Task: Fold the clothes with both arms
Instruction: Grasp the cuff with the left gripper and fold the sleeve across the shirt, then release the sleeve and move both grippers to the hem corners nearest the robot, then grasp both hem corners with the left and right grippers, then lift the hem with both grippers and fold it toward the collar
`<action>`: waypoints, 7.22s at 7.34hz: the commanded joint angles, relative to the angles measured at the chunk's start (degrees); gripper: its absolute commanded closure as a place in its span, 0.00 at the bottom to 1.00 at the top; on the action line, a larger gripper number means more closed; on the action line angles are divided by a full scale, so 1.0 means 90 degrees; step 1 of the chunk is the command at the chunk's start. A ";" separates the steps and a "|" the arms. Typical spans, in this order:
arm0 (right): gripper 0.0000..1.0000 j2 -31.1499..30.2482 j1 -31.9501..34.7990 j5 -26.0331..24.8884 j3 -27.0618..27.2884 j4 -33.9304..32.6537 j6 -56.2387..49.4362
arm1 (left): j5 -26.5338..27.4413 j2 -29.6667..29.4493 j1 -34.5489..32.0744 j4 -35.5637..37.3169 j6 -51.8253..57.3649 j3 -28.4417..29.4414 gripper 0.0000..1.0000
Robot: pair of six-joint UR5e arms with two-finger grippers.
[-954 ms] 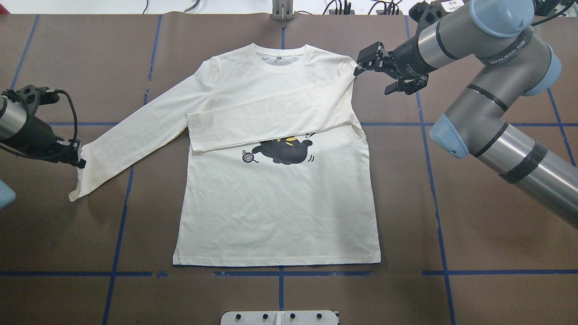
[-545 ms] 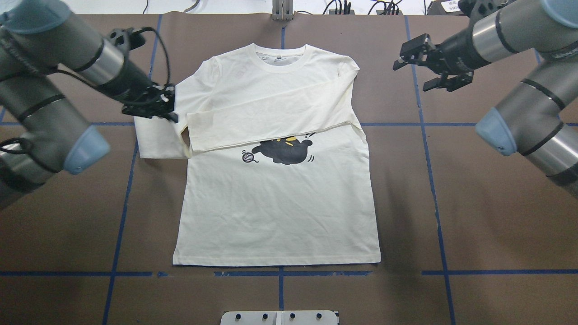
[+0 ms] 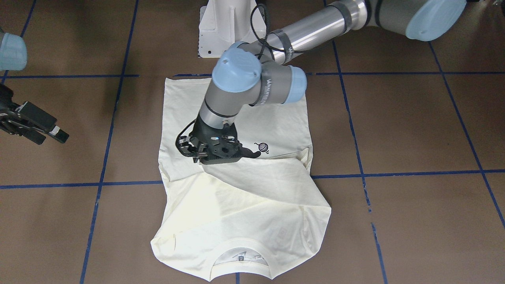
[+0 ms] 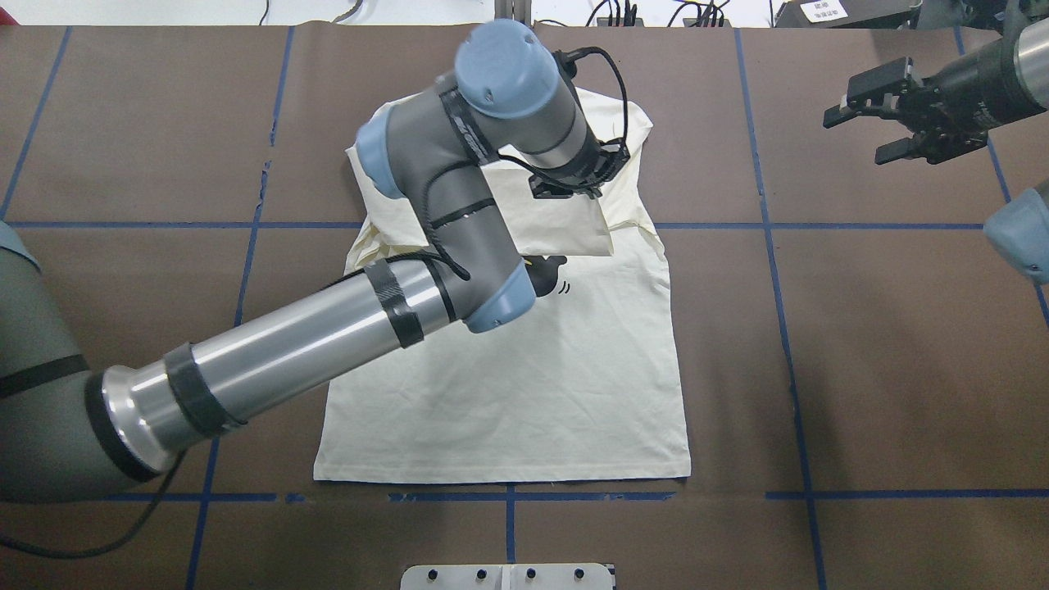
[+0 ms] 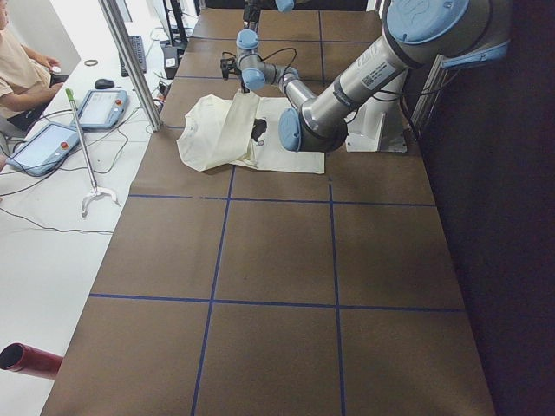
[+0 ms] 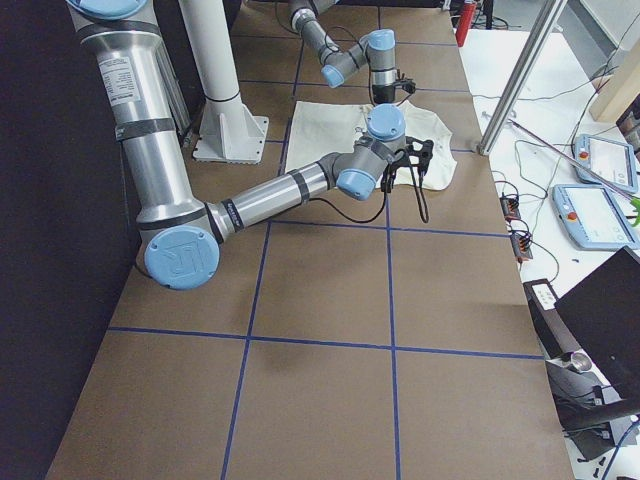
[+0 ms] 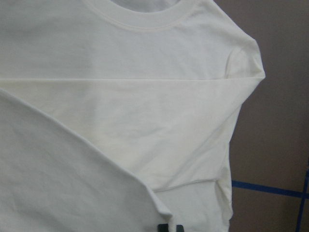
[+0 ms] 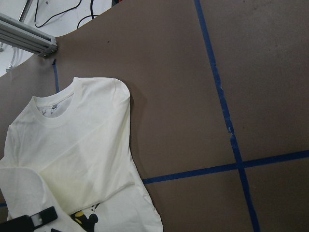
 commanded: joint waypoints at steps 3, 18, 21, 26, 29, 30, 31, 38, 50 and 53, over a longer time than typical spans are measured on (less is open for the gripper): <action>0.00 -0.0350 0.0044 0.0034 0.0282 0.0003 -0.0017 | 0.1367 -0.1007 0.0681 -0.1447 -0.0477 0.1880 0.69; 0.26 -0.0438 -0.6792 -0.6607 0.1856 -0.2927 0.4866 | -0.0517 0.3113 -0.0656 0.0379 -0.0478 -0.3852 0.24; 0.53 -0.0585 -0.6782 -0.6597 0.1914 -0.3073 0.4866 | -0.0507 0.3104 -0.0646 0.0379 -0.0478 -0.3852 0.24; 1.00 -0.0673 -0.6792 -0.6336 0.2273 -0.3074 0.4818 | -0.0072 0.3635 -0.0540 0.0689 -0.0729 -0.4606 0.23; 1.00 -0.0683 -0.6772 -0.6129 0.2539 -0.3074 0.4808 | 0.1992 0.4972 0.1538 0.2741 -0.1070 -0.6446 0.24; 1.00 -0.0683 -0.6772 -0.6129 0.2539 -0.3074 0.4808 | 0.2041 0.5655 0.2035 0.2732 -0.1499 -0.6759 0.25; 1.00 -0.0683 -0.6772 -0.6129 0.2539 -0.3074 0.4808 | 0.2071 0.6184 0.2378 0.2732 -0.1658 -0.6791 0.26; 1.00 -0.0663 -0.6743 -0.6168 0.2539 -0.3074 0.4808 | 0.1993 0.6443 0.2743 0.2752 -0.1953 -0.6713 0.37; 1.00 -0.0867 -0.6743 -0.6187 0.2878 -0.3064 0.4837 | 0.1993 0.6599 0.2665 0.2762 -0.1990 -0.7228 1.00; 1.00 -0.1571 -0.7269 -0.6129 0.3932 -0.3044 0.4847 | 0.1612 0.7319 0.2684 0.2839 -0.2527 -0.9166 1.00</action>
